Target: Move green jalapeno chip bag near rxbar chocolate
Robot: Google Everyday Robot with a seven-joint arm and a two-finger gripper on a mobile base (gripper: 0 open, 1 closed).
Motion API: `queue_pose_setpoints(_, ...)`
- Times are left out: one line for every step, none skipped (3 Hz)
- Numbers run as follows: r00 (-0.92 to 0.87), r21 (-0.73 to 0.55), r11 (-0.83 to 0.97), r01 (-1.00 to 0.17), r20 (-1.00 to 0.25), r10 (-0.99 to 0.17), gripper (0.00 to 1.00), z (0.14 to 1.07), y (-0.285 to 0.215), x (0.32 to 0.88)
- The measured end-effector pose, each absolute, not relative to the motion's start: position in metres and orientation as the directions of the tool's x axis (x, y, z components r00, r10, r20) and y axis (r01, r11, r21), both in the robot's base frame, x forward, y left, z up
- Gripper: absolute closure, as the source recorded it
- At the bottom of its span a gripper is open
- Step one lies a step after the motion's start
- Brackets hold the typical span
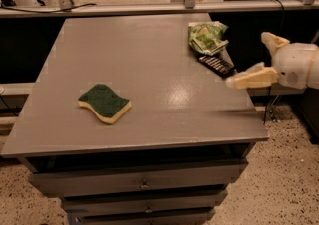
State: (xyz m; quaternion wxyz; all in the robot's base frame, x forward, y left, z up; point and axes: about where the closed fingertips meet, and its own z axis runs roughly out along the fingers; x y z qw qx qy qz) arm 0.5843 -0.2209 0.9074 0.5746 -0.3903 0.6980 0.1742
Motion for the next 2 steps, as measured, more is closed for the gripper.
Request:
queue_pose_setpoints(0.012, -0.266, 0.628, -0.731, -0.926, -0.377, 0.00, 0.9220, -0.2645, 0.5424)
queue_pose_setpoints(0.012, -0.269, 0.628, -0.730, -0.924, -0.382, 0.00, 0.9212, -0.2701, 0.5363)
